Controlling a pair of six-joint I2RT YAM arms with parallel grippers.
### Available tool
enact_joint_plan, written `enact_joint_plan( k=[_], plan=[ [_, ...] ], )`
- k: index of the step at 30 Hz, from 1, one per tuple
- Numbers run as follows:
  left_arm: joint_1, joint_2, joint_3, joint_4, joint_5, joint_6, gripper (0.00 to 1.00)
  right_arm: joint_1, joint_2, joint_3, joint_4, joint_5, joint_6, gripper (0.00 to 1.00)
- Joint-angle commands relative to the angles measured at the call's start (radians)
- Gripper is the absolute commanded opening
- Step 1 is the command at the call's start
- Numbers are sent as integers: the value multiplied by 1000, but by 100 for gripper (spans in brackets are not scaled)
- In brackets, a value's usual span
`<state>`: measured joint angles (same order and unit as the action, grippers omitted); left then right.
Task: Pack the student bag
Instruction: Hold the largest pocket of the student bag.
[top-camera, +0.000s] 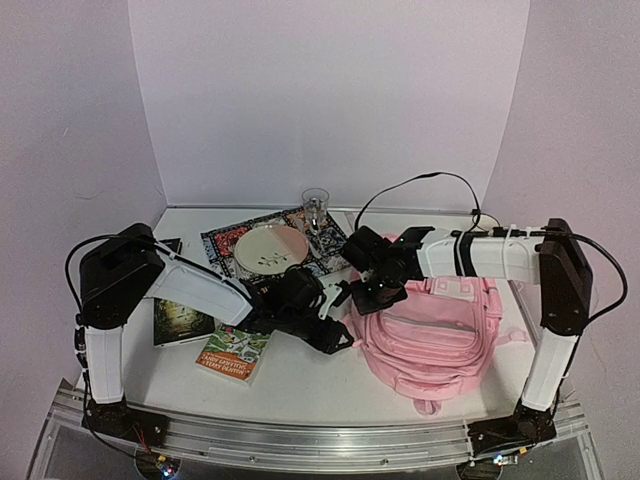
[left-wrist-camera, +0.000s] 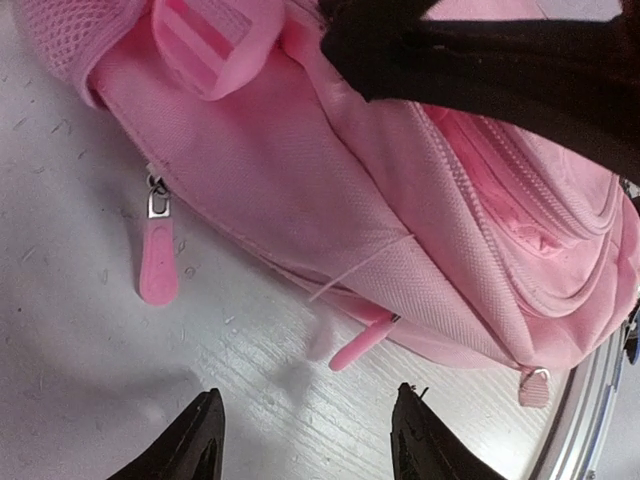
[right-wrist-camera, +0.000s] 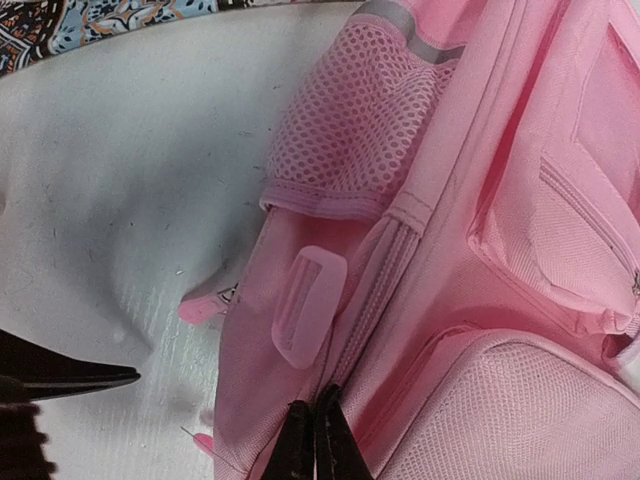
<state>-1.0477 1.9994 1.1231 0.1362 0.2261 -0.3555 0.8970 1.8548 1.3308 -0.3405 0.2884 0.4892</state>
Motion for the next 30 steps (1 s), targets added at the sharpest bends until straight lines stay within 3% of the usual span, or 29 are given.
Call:
enact_joint_plan(
  k=[1, 6, 18, 30],
  plan=[
    [-29, 26, 40, 118, -30, 121, 54, 5, -78, 22, -7, -26, -11, 0],
    [-35, 37, -14, 243, -42, 164, 45, 5, -91, 25, -5, -34, -7, 0],
    [-45, 78, -91, 445, -5, 107, 36, 3, -77, 39, 10, -50, -2, 0],
    [-50, 103, -186, 676, 18, 77, 36, -23, -80, 42, 47, -111, 22, 0]
  ],
)
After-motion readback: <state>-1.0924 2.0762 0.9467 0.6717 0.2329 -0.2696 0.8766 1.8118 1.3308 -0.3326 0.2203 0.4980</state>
